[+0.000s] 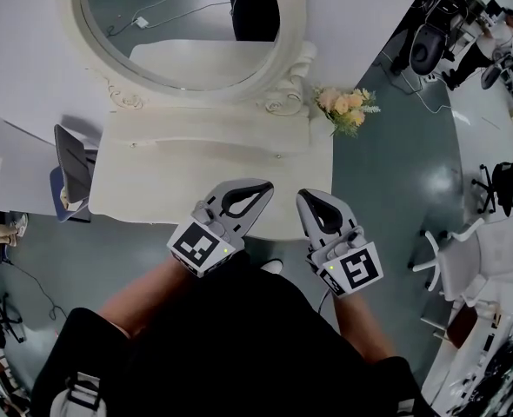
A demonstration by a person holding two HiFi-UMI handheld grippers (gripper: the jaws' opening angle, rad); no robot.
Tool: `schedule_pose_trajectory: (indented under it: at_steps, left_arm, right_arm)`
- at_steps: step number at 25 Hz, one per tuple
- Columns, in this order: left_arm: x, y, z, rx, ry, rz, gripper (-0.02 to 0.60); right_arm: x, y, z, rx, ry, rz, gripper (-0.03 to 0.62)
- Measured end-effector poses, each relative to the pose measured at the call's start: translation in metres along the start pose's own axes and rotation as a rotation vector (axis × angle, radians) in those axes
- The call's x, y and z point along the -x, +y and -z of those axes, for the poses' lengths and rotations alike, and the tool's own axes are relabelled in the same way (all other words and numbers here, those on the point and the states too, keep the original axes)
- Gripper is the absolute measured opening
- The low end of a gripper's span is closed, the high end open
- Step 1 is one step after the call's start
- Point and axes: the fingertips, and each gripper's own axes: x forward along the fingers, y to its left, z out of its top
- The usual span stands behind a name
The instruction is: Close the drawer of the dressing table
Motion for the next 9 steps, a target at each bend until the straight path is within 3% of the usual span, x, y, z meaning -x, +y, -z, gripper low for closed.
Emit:
schedule_pose_trajectory:
  at_steps: [9]
  left_arm:
    - [-0.0058, -0.0007, 0.0061, 0.022, 0.017, 0.014, -0.006]
  right_arm:
    - [0.0007, -0.0015, 0.0043, 0.025, 0.011, 0.018, 0.003]
